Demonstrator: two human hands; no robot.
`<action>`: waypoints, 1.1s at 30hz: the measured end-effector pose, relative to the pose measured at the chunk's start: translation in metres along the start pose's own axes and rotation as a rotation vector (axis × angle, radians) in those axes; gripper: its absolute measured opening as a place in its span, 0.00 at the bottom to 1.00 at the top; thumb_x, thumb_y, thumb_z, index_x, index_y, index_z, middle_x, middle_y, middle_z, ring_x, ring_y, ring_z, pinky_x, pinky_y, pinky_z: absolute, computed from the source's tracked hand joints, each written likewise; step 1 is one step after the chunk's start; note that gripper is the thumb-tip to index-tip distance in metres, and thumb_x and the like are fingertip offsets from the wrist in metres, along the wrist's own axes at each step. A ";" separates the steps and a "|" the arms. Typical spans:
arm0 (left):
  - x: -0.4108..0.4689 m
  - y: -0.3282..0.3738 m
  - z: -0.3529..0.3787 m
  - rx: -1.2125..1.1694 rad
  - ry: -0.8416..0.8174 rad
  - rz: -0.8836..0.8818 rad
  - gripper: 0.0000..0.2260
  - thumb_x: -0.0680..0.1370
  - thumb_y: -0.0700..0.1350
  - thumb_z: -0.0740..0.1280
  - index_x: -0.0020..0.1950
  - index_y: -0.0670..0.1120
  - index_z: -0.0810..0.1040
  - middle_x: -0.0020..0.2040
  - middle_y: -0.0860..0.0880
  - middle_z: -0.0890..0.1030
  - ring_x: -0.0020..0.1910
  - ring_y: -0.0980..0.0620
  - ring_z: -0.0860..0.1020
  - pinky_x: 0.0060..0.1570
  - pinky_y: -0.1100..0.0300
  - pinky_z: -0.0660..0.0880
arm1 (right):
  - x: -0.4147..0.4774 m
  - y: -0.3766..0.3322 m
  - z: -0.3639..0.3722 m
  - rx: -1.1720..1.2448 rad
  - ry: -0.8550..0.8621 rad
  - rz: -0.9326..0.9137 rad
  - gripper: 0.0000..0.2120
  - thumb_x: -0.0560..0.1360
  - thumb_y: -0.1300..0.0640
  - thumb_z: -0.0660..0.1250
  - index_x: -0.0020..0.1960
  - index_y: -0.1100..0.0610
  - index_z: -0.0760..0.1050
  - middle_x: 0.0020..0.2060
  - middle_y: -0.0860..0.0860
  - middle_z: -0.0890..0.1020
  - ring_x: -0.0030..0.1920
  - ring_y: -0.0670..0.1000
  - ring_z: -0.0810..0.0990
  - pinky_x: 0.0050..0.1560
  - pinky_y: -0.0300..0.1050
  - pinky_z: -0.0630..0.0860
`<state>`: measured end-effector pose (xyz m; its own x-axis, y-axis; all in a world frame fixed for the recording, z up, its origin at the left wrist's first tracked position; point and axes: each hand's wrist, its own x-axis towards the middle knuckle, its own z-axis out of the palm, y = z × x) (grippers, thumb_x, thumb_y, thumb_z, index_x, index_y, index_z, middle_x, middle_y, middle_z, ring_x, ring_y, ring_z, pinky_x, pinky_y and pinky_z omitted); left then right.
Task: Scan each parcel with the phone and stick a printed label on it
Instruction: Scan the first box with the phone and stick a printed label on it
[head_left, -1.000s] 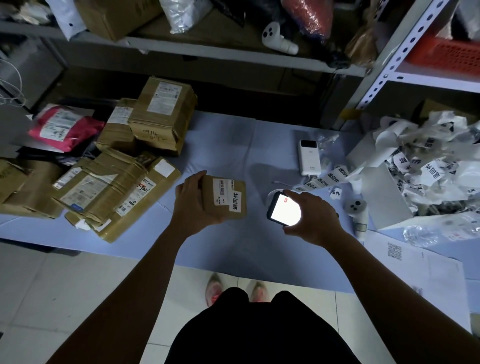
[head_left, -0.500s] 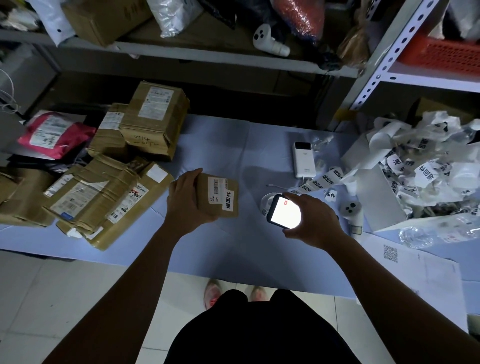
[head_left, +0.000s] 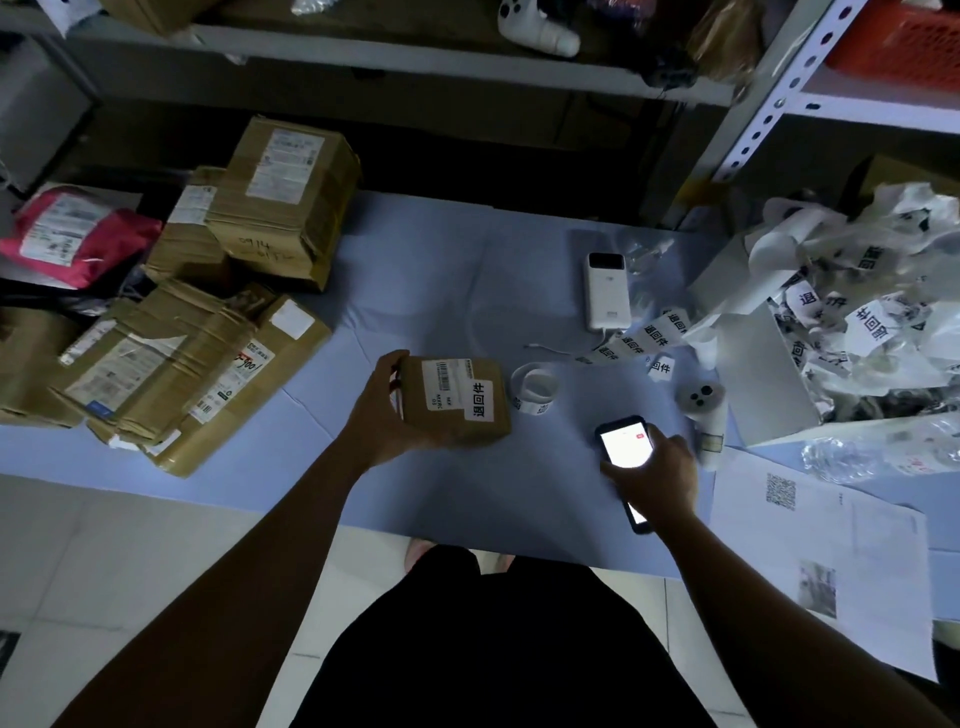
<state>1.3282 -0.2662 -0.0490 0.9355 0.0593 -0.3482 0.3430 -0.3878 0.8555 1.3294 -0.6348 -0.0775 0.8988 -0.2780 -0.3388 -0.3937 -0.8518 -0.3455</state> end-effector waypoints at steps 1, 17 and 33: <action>0.000 0.000 0.001 -0.010 0.000 -0.016 0.55 0.54 0.50 0.87 0.74 0.57 0.61 0.63 0.71 0.71 0.67 0.61 0.71 0.53 0.60 0.80 | 0.002 0.001 0.004 -0.004 -0.007 0.010 0.36 0.64 0.44 0.80 0.67 0.56 0.75 0.54 0.59 0.76 0.56 0.60 0.78 0.50 0.51 0.78; 0.007 -0.007 -0.004 0.046 -0.026 -0.095 0.57 0.63 0.44 0.84 0.82 0.50 0.50 0.79 0.51 0.62 0.75 0.48 0.66 0.66 0.50 0.73 | -0.006 -0.081 0.021 0.027 -0.034 -0.600 0.08 0.75 0.59 0.73 0.54 0.58 0.81 0.52 0.54 0.82 0.51 0.57 0.82 0.45 0.46 0.76; -0.012 -0.020 -0.021 0.032 0.132 -0.097 0.48 0.63 0.66 0.76 0.77 0.60 0.58 0.71 0.51 0.70 0.66 0.51 0.73 0.56 0.49 0.80 | 0.013 -0.119 0.032 -0.312 0.160 -0.463 0.20 0.74 0.67 0.73 0.64 0.56 0.77 0.66 0.57 0.74 0.65 0.60 0.72 0.58 0.54 0.73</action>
<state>1.3119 -0.2397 -0.0536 0.9019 0.2176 -0.3732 0.4313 -0.4032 0.8071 1.3814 -0.5223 -0.0690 0.9913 0.1118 -0.0691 0.1010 -0.9845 -0.1436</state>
